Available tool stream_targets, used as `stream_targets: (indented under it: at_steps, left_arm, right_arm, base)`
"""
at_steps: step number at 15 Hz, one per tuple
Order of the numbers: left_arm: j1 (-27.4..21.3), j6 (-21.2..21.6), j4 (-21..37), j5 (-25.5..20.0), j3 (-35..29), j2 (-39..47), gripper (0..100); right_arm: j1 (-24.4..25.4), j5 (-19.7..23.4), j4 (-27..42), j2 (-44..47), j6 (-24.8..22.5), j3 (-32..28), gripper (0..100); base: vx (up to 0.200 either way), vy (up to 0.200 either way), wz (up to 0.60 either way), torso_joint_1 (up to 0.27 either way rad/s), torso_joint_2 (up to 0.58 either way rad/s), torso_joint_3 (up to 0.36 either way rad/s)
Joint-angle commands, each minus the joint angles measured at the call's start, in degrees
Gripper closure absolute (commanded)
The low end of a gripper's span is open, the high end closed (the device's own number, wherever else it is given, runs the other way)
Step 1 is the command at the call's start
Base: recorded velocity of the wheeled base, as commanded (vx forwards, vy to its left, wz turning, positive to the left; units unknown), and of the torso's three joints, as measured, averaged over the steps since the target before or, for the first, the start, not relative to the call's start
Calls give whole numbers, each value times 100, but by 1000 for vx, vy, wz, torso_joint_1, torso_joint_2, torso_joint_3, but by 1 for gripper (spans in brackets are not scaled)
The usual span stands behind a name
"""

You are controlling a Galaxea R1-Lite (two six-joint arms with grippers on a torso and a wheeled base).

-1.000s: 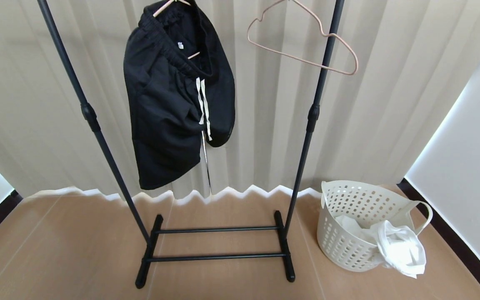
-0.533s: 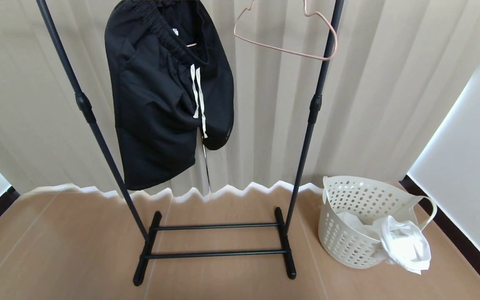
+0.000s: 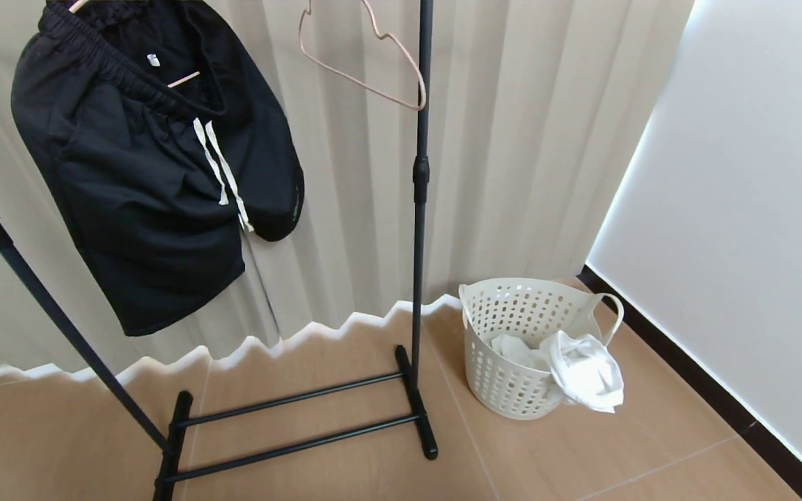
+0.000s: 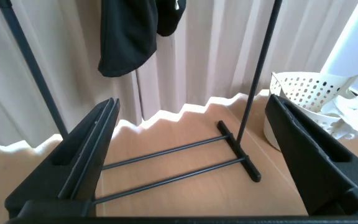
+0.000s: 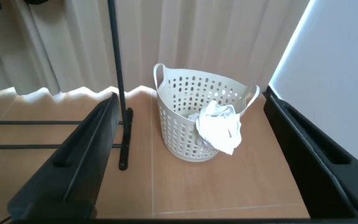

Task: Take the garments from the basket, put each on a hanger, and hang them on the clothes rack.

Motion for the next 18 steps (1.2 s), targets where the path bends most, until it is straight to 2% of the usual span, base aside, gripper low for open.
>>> stream_targets:
  at_steps: [1, 8, 9, 18]
  left_arm:
    - [2, 0, 0, 2, 0, 7, 0]
    - [2, 0, 0, 2, 0, 7, 0]
    - [2, 0, 0, 2, 0, 7, 0]
    - [2, -9, -8, 2, 0, 7, 0]
  right_arm:
    - [0, -3, 1, 8, -4, 0, 0]
    - [0, -3, 1, 8, -4, 0, 0]
    - [0, -3, 1, 8, -4, 0, 0]
    - [0, -3, 1, 8, -4, 0, 0]
  base:
    - [200, -200, 0, -2, 2, 7]
    - [200, -200, 0, 2, 2, 4]
    - [0, -200, 0, 7, 2, -2]
    - [0, 0, 0, 0, 0, 0]
